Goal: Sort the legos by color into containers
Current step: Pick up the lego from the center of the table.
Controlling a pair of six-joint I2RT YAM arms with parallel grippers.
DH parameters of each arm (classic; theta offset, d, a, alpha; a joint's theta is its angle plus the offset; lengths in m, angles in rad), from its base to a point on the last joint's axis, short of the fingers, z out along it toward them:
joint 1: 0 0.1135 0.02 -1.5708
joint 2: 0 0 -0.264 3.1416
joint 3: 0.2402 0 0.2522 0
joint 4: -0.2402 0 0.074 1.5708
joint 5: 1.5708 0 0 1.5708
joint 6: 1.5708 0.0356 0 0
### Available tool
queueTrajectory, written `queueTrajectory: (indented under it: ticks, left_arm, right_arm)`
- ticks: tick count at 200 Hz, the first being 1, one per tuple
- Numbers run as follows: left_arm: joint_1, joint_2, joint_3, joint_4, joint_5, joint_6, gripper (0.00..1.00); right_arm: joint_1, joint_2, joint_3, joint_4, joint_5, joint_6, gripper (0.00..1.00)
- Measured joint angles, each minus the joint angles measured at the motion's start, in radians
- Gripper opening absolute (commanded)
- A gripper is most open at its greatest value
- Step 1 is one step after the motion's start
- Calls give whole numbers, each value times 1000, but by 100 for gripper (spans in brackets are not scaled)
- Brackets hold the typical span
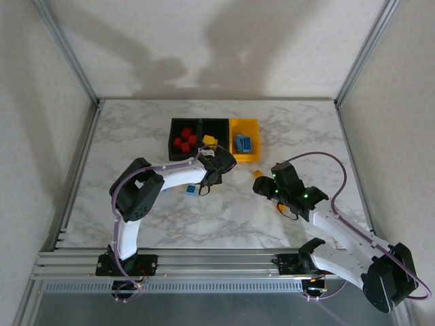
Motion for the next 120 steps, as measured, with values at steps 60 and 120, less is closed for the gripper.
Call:
queueTrajectory:
  ticks: [60,120]
  left_arm:
    - [26,-74,3,-35,-6,44,45]
    - [240,-127,171,-65,-19,159,45]
  right_arm:
    - [0,18,0,2,2,0,65]
    - [0,38,7,9,2,0,65]
